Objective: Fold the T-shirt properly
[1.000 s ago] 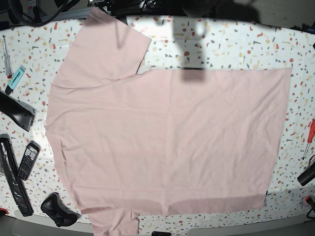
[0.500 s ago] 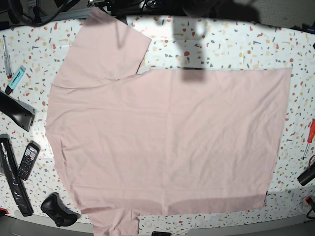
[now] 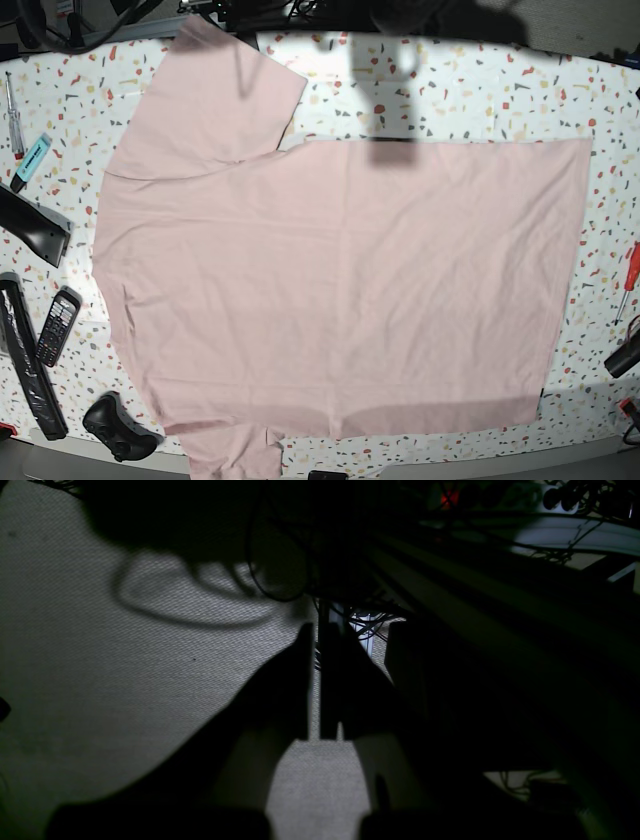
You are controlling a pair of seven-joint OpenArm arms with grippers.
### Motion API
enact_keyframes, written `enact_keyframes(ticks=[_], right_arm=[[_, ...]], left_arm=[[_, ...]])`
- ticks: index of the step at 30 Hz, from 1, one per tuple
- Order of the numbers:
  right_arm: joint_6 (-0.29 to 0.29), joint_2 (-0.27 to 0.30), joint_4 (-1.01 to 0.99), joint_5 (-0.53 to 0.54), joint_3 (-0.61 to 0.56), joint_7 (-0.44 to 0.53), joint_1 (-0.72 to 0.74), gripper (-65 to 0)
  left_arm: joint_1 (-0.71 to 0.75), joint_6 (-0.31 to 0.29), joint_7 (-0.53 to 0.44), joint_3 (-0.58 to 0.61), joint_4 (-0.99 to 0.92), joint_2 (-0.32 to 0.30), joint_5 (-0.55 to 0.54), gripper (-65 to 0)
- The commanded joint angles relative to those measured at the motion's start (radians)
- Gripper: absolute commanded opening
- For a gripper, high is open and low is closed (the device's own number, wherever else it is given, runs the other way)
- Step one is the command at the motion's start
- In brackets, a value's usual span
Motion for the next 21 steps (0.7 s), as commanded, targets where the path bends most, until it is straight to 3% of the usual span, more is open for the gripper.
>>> enact_keyframes(ticks=[1,5,12,15,21], right_arm=[[0.01,0.011,0.007,0.005,0.003,0.008,-0.008,-60.3],[0.018,0.04,0.045,0.008,0.003,0.003,-0.054,-60.3],[0.143,0.133,0.256,0.121,-0.004,-0.034,-0.239,-60.3],[0.169,0.188,0.38,0.144,-0.065,-0.041,-0.338,-60.3],[0.167,0.34,0.688,0.184,-0.222,-0.051,-0.555,-60.3]], left_arm=[[0.024,-0.003,0.001,-0.002,0.019,0.002,0.003,-62.3],[0.11,-0.003,0.009,-0.002,0.135,0.002,0.004,-62.3],[0.294,-0.003,0.072,-0.002,0.429,0.002,0.004,-62.3],[0.373,-0.004,0.116,-0.001,0.579,0.002,0.005,-62.3],[0.528,-0.027,0.144,0.0,0.843,-0.011,0.071,-62.3]])
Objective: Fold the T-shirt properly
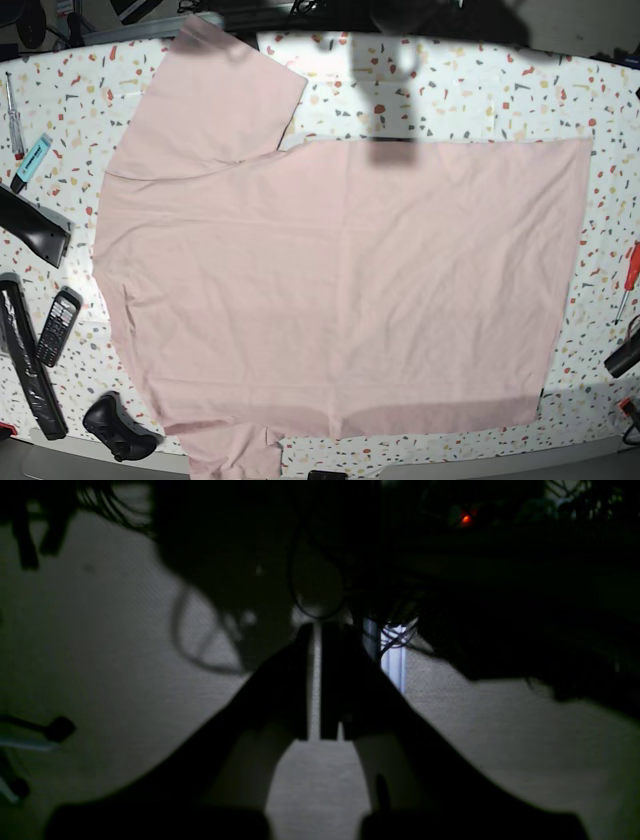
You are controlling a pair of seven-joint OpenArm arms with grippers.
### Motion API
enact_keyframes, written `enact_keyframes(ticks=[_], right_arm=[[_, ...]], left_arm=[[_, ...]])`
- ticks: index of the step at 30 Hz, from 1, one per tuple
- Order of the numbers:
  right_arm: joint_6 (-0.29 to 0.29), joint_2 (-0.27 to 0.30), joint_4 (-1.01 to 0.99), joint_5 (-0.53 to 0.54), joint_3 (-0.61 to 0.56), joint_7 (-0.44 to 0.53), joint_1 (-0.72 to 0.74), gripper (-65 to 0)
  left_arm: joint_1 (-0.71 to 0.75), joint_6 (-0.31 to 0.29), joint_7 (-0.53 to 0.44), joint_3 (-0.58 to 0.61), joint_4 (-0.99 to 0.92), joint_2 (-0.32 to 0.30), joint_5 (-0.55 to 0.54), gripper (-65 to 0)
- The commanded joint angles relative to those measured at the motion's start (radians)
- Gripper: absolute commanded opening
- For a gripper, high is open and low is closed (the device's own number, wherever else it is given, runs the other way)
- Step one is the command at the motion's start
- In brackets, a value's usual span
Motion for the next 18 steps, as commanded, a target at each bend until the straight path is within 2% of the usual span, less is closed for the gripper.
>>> enact_keyframes(ticks=[1,5,10,14,18], right_arm=[[0.008,0.04,0.061,0.037,-0.006,0.002,-0.045,-60.3],[0.007,0.156,0.298,0.146,-0.011,-0.044,-0.192,-60.3],[0.008,0.285,0.576,0.177,-0.002,-0.087,-0.354,-60.3],[0.008,0.329,0.782,0.177,0.07,-0.108,-0.457,-60.3],[0.016,0.34,0.964,0.168,0.185,-0.155,-0.528,-60.3]], left_arm=[[0.04,-0.016,-0.01,0.0,0.043,-0.012,0.0,-62.3],[0.141,-0.026,0.002,0.0,0.2,-0.067,0.0,-62.3],[0.253,-0.026,0.044,0.0,0.401,-0.161,0.0,-62.3],[0.329,-0.026,0.097,-0.001,0.569,-0.235,0.004,-62.3],[0.386,-0.025,0.154,-0.001,0.723,-0.316,0.131,-62.3]])
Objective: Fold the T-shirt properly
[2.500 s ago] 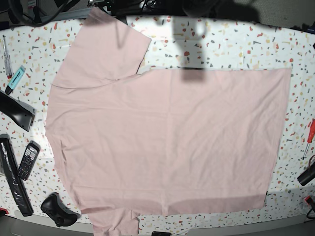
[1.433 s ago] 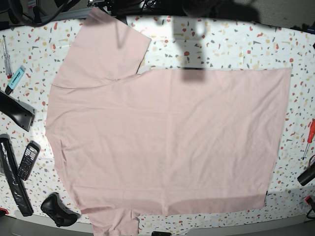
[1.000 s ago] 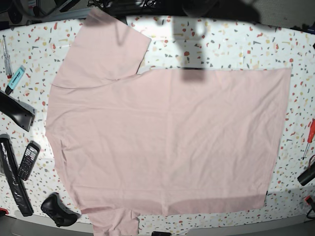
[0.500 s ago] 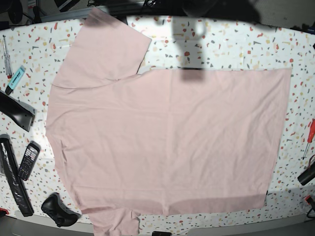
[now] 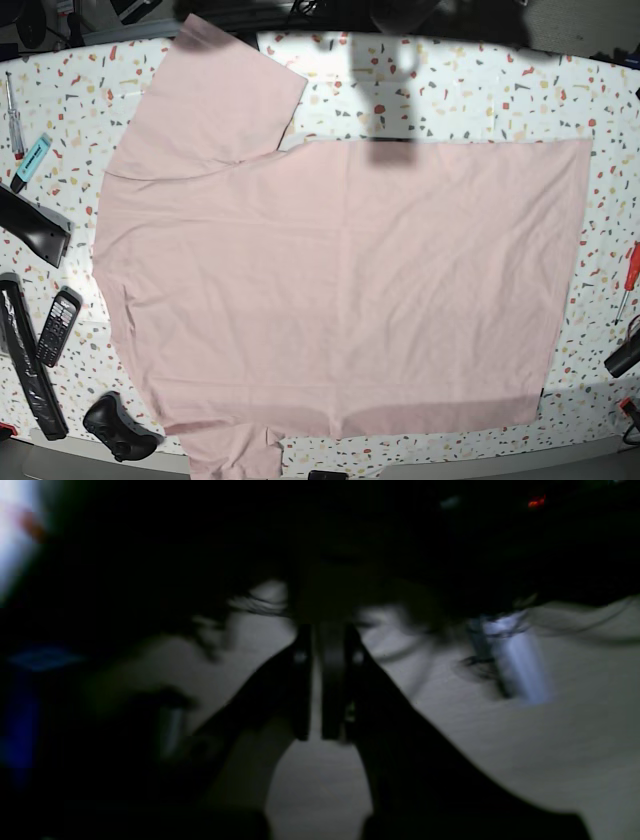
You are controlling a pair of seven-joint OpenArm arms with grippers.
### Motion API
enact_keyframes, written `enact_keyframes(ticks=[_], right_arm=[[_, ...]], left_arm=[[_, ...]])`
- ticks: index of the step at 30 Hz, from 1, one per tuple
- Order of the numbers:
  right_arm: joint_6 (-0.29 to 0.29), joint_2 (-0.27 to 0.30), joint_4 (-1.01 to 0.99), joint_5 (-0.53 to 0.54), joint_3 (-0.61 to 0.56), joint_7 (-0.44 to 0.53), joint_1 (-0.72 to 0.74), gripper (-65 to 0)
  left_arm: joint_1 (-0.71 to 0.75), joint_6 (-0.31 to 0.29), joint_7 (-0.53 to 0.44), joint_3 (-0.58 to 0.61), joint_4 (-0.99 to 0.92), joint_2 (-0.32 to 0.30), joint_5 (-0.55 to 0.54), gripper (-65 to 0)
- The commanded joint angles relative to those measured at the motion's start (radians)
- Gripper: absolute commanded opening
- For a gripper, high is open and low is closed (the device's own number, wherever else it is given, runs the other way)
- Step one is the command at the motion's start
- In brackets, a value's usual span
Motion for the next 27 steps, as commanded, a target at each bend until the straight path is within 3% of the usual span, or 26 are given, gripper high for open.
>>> enact_keyframes(ticks=[1,8,13,18,21,23,25,27], right_arm=[[0.013,0.008,0.047,0.006,0.032,0.008,-0.026,-60.3],[0.025,0.008,0.261,0.007,0.238,-0.091,-0.027,-60.3],[0.026,0.008,0.34,0.007,0.346,-0.09,-0.026,-60.3],[0.03,0.008,0.346,-0.026,0.373,-0.103,0.007,-60.3],[0.058,0.007,0.346,-0.055,0.372,-0.103,0.043,-58.0],[0.069,0.008,0.346,-0.053,0.372,-0.118,0.068,-51.1],[0.072,0.008,0.346,-0.053,0.372,-0.155,0.093,-43.2],[0.072,0.008,0.345,-0.053,0.372,-0.203,0.123,-39.3]], left_arm=[[0.027,0.003,-0.002,-0.002,0.045,-0.025,0.029,-62.3],[0.042,0.006,0.14,-0.004,0.258,-0.2,0.112,-62.3],[0.035,0.006,0.142,-0.005,0.346,-0.333,0.283,-62.3],[-0.03,0.006,0.127,-0.005,0.345,-0.446,0.314,-48.5],[-0.098,-0.003,0.127,-0.005,0.344,-0.48,0.307,-45.8],[-0.143,-0.047,0.126,-0.005,0.344,-0.489,0.26,-45.8],[-0.184,-0.137,0.119,-0.005,0.341,-0.489,0.19,-45.8],[-0.218,-0.208,0.093,-0.004,0.333,-0.489,0.179,-45.8]])
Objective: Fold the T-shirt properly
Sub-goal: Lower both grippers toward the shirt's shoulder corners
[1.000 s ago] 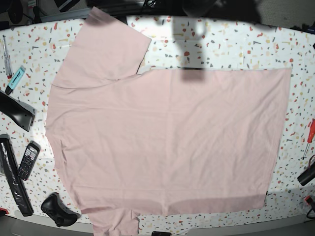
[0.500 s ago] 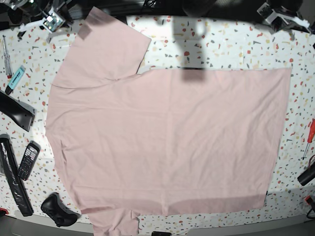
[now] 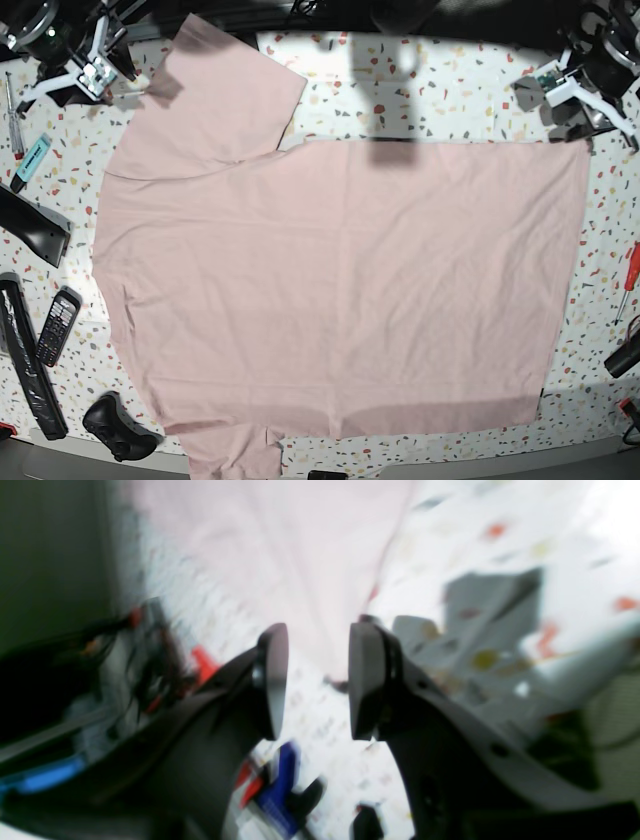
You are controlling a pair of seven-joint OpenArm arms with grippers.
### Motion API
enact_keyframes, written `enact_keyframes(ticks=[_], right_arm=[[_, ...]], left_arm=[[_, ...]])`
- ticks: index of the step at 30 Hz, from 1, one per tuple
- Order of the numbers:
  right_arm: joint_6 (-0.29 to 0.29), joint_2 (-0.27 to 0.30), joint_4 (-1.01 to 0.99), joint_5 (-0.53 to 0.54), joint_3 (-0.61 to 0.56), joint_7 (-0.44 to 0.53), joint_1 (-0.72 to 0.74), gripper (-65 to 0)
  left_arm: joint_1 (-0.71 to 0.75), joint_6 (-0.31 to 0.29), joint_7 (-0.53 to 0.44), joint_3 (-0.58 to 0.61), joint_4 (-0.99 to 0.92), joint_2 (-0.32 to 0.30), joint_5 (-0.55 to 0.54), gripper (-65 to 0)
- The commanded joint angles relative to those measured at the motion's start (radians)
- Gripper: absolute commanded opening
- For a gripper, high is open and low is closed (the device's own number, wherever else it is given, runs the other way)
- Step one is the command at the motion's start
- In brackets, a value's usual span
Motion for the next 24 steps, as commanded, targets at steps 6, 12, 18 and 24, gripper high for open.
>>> enact_keyframes(ticks=[6,12,18,24], right_arm=[[-0.004,0.011,0.015,0.004,0.007,-0.01,0.064,-39.3],[0.002,0.011,0.015,0.004,0.007,-0.006,0.084,-39.3],[0.002,0.011,0.015,0.004,0.007,-0.007,0.084,-39.3],[0.001,0.011,0.015,0.004,0.007,-0.008,0.084,-39.3]], left_arm=[[-0.108,0.011,-0.04,-0.006,-0.07,-0.013,-0.025,-45.8],[-0.211,0.006,-0.095,-0.006,-0.252,-0.013,-0.032,-45.8],[-0.247,-0.09,-0.177,-0.006,-0.308,-0.013,-0.069,-45.8],[-0.249,-0.105,-0.193,0.011,-0.308,-0.013,-0.068,-45.8]])
